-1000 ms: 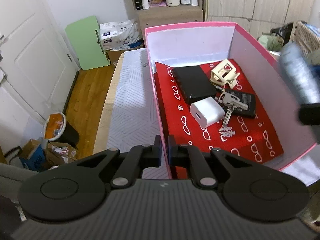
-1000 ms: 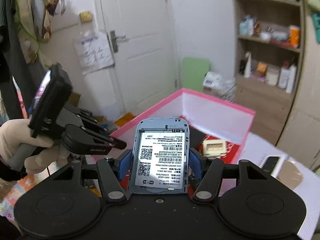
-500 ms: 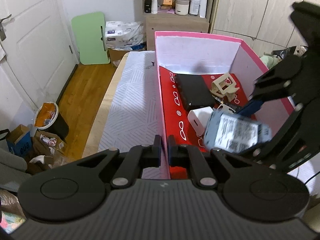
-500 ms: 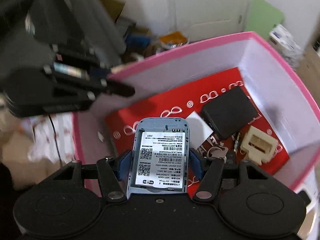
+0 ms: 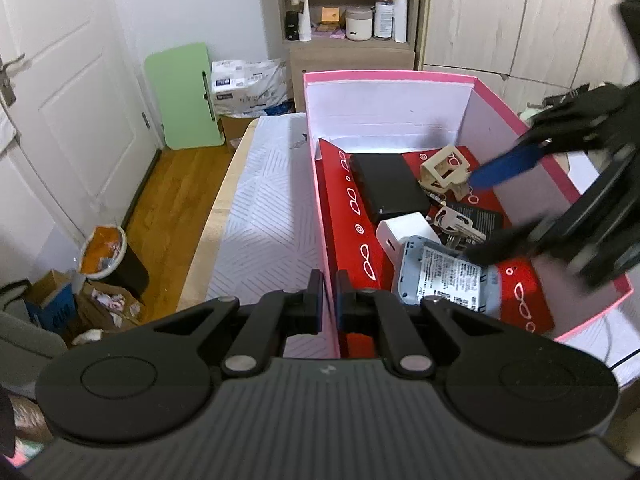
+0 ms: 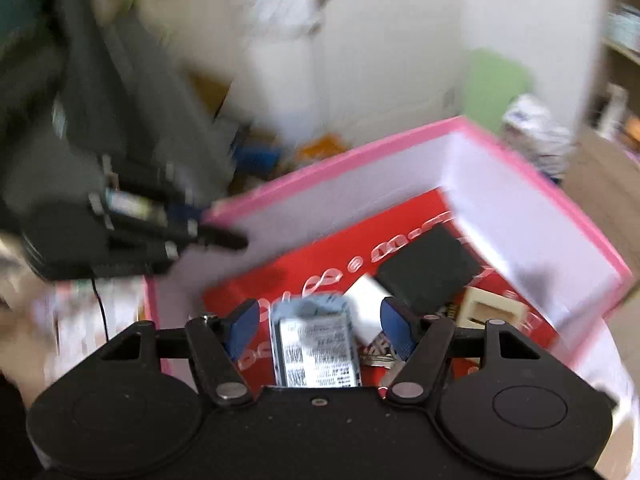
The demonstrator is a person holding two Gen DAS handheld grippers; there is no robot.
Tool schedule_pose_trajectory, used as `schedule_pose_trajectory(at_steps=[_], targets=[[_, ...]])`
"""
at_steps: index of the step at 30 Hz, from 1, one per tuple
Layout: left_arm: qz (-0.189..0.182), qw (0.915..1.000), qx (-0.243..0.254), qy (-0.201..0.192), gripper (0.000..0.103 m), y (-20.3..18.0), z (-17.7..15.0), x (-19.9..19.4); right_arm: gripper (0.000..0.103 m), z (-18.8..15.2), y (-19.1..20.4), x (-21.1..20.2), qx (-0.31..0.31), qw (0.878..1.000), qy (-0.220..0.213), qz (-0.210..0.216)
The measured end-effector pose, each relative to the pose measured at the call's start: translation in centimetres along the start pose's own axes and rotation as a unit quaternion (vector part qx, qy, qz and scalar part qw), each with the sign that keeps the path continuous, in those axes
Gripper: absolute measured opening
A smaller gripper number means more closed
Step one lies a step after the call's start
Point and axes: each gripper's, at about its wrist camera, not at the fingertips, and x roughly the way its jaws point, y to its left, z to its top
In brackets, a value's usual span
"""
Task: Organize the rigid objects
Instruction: 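Lower the grey router into the pink box and release it, then move the right gripper to the second keys and grasp them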
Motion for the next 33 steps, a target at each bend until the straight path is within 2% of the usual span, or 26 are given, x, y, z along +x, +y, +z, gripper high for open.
schedule_pose_trajectory(at_steps=[2, 5, 11, 15, 18, 21, 26, 29, 33], targets=[[0.003, 1.0000, 0.008, -0.002, 0.005, -0.1, -0.1, -0.1, 0.072, -1.8, 0.2, -2.9, 0.026, 0.997, -0.065, -0.021], [0.006, 0.9998, 0.016, -0.004, 0.005, -0.3, -0.2, -0.1, 0.074, -4.9, 1.8, -6.6, 0.010, 0.987, -0.137, -0.079], [0.003, 0.9996, 0.027, -0.001, 0.006, -0.3, -0.5, -0.2, 0.074, -9.7, 3.9, -10.4, 0.051, 0.980, -0.158, -0.113], [-0.004, 0.9998, 0.020, 0.000, 0.006, -0.1, -0.4, -0.1, 0.074, -13.1, 4.2, -11.9, 0.079, 0.969, -0.175, -0.156], [-0.012, 0.9998, 0.013, 0.000, 0.007, 0.2, -0.5, -0.1, 0.074, -16.4, 3.3, -13.2, 0.122, 0.949, -0.211, -0.202], [-0.017, 0.9998, 0.011, 0.001, 0.007, 0.4, -0.5, -0.2, 0.074, -18.6, 1.5, -13.9, 0.178, 0.924, -0.218, -0.259], [-0.029, 0.9995, 0.012, 0.002, 0.008, 0.8, -0.6, -0.4, 0.074, -20.4, 0.4, -13.7, 0.198, 0.899, -0.222, -0.322], [-0.036, 0.9993, 0.008, 0.002, 0.008, 1.0, -0.6, -0.4, 0.074, -20.2, 0.3, -12.7, 0.188, 0.902, -0.213, -0.326], [-0.036, 0.9993, 0.011, -0.001, 0.008, 0.8, -0.7, -0.4, 0.073, -20.1, -0.9, -10.9, 0.203, 0.913, -0.203, -0.289]])
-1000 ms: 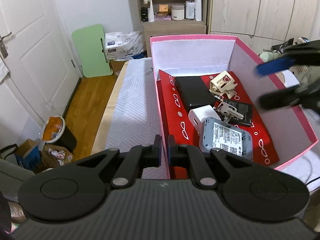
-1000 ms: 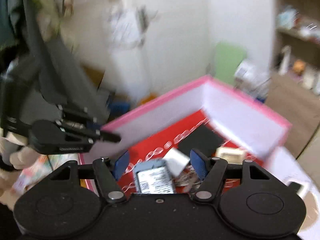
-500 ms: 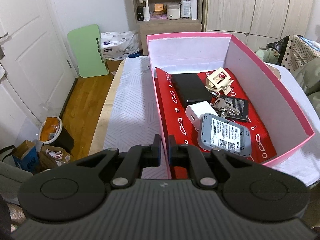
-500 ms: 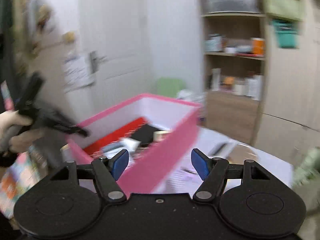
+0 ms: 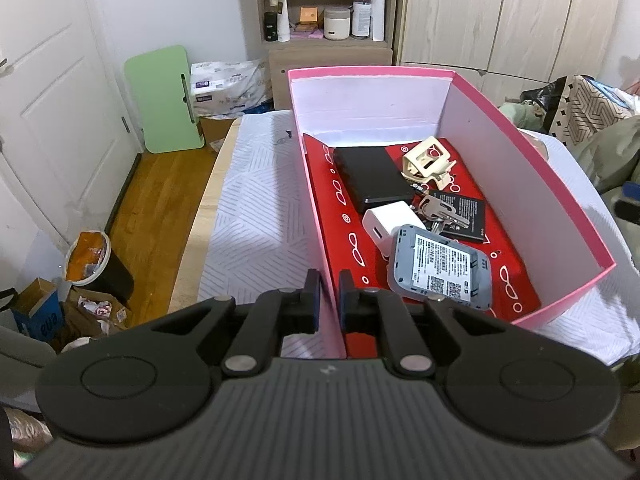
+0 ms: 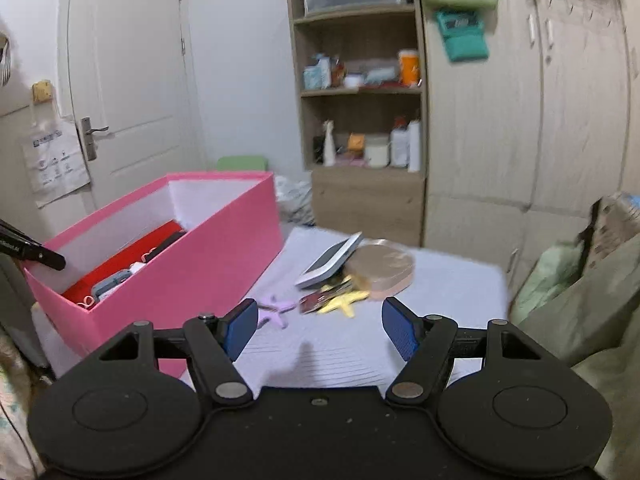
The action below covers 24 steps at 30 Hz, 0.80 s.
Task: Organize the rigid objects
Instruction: 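Move the right gripper to the second keys and grasp them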
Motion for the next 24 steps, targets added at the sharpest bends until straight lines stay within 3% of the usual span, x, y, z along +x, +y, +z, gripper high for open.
schedule_pose_trajectory(at_steps=[7, 14, 17, 19, 21, 24], targets=[[-0.001, 1.0000, -0.005, -0.007, 0.008, 0.1, -0.3, -0.2, 0.060, 0.3, 0.6, 5.9, -0.010, 0.999, 0.035, 0.008], [-0.003, 1.0000, -0.004, -0.006, 0.008, 0.2, -0.3, -0.2, 0.061, 0.9, -0.5, 12.0, -0.006, 0.997, 0.058, -0.058], [-0.001, 1.0000, -0.001, -0.007, 0.008, 0.1, -0.3, -0.1, 0.061, 0.8, -0.1, 13.3, -0.022, 0.997, 0.052, -0.052], [-0.002, 1.0000, -0.002, -0.007, 0.009, 0.1, -0.3, -0.1, 0.054, 0.6, 0.0, 13.8, -0.016, 0.997, 0.058, -0.046], [-0.004, 1.0000, -0.004, -0.006, 0.009, 0.1, -0.3, -0.1, 0.032, 0.3, 0.5, 13.4, -0.036, 0.997, 0.039, -0.055], [-0.002, 1.0000, -0.002, -0.006, 0.009, 0.1, -0.2, -0.1, 0.009, 0.4, 1.7, 12.1, -0.083, 0.995, 0.005, -0.047]])
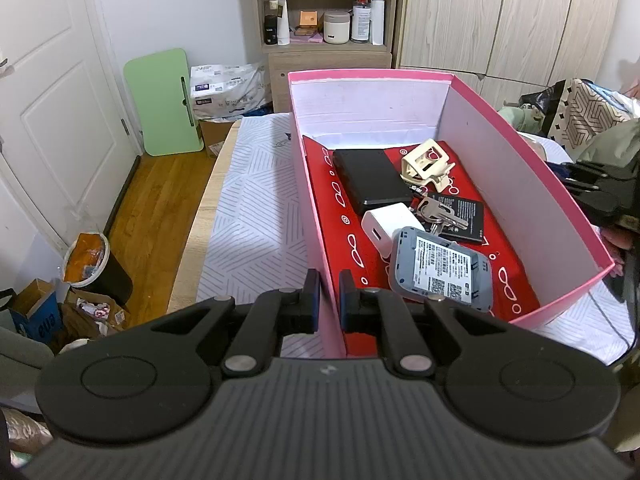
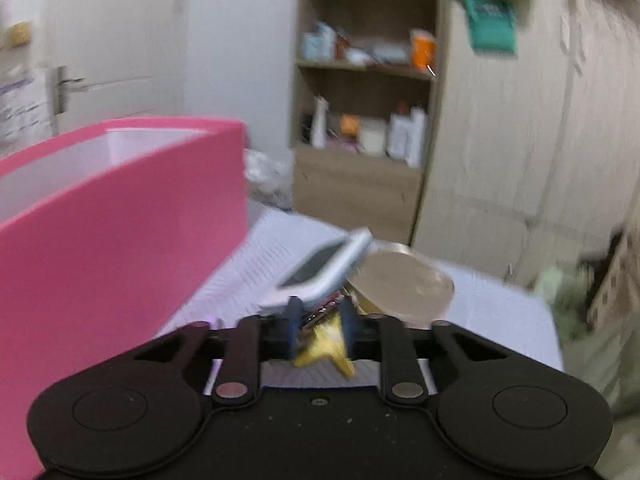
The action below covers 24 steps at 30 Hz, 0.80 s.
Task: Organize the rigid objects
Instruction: 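Move the right gripper to the second keys and grasp them, then drop the keys onto the grey router in the pink box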
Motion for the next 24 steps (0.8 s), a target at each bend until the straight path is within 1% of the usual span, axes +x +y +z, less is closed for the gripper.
schedule_pose_trajectory(at_steps=[2, 5, 9, 11, 15, 19, 21, 24], targets=[[-0.001, 1.0000, -0.001, 0.000, 0.009, 0.0, 0.0, 0.0, 0.002, 0.5, 0.4, -0.8, -0.006, 1.000, -0.004, 0.025], [-0.001, 1.0000, -0.002, -0.001, 0.009, 0.0, 0.0, 0.0, 0.002, 0.8, 1.0, -1.4, -0.005, 0.999, 0.000, 0.036], [-0.002, 1.0000, -0.003, -0.001, 0.009, 0.0, 0.0, 0.0, 0.002, 1.3, 1.0, -2.4, 0.020, 0.999, -0.006, 0.050], [0.000, 1.0000, 0.001, -0.003, 0.009, 0.0, -0.1, 0.0, 0.002, 1.7, 1.0, -3.4, 0.026, 0.998, -0.019, 0.052], [0.005, 1.0000, 0.006, -0.004, 0.009, -0.3, -0.1, 0.1, 0.002, 3.5, 1.0, -5.7, 0.034, 0.996, -0.049, 0.073], [0.004, 1.0000, 0.006, -0.003, 0.009, -0.3, -0.1, 0.0, 0.002, 5.8, 1.7, -8.6, 0.030, 0.990, -0.091, 0.105], [0.005, 0.9999, 0.008, -0.004, 0.009, -0.3, -0.1, 0.0, 0.002, 6.8, 2.2, -9.6, 0.035, 0.987, -0.102, 0.121], [0.001, 1.0000, 0.001, -0.005, 0.009, -0.1, -0.1, 0.0, 0.002, 8.2, 3.1, -11.0, 0.045, 0.979, -0.114, 0.161]])
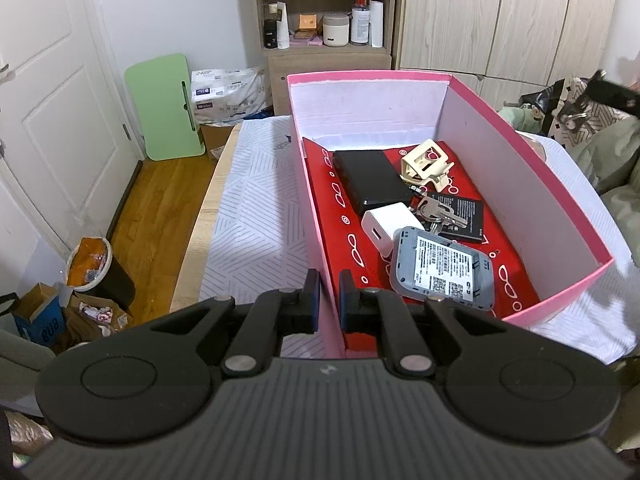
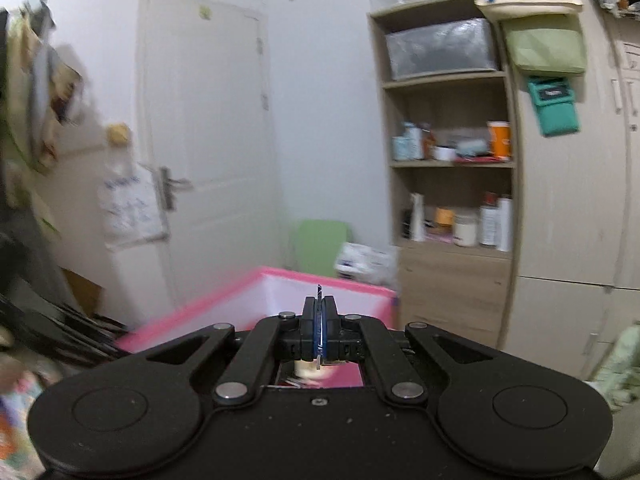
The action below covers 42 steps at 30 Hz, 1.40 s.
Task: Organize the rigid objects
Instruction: 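Drop the keys onto the grey router in the pink box, then grasp the yellow starfish with the right gripper and lift it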
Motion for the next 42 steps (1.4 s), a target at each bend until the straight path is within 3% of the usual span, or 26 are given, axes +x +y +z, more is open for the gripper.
schedule_pose_trajectory(at_steps=[5, 8, 12, 16, 18, 20, 22, 28, 34, 42], targets=[[-0.007, 1.0000, -0.006, -0.001, 0.009, 0.3, -0.2, -0.1, 0.002, 1.2, 2.4, 1.1, 0.041, 0.994, 0.035, 0.095], [-0.010, 0.9999, -0.007, -0.003, 0.009, 0.4, -0.2, 0.0, 0.002, 0.6, 3.7, 3.0, 0.050, 0.989, 0.071, 0.121], [-0.015, 0.9998, -0.009, -0.004, 0.009, 0.5, -0.2, 0.0, 0.002, -0.8, 5.1, 6.2, 0.057, 0.983, 0.115, 0.129], [-0.018, 0.9998, -0.007, -0.005, 0.010, 0.6, -0.2, 0.1, 0.003, -2.2, 5.3, 8.9, 0.066, 0.980, 0.153, 0.108], [-0.020, 0.9998, -0.007, -0.006, 0.010, 0.7, -0.3, 0.1, 0.011, -3.0, 4.6, 9.7, 0.093, 0.972, 0.180, 0.116], [-0.022, 0.9997, -0.007, -0.007, 0.010, 0.7, -0.3, 0.1, 0.011, -3.2, 3.3, 9.7, 0.146, 0.964, 0.184, 0.124], [-0.022, 0.9997, -0.004, -0.008, 0.010, 0.7, -0.3, 0.1, 0.012, -2.7, 2.6, 8.8, 0.157, 0.962, 0.174, 0.143], [-0.023, 0.9997, -0.002, -0.009, 0.010, 0.7, -0.4, 0.1, 0.022, -0.3, 0.8, 4.3, 0.142, 0.972, 0.149, 0.112], [-0.021, 0.9997, 0.001, -0.010, 0.010, 0.6, -0.4, 0.0, 0.028, -0.6, -2.9, 1.9, 0.139, 0.971, 0.196, 0.000], [-0.017, 0.9998, 0.008, -0.003, 0.010, 0.3, -0.1, 0.1, 0.030, -3.9, -6.4, -0.3, 0.149, 0.969, 0.194, -0.006]])
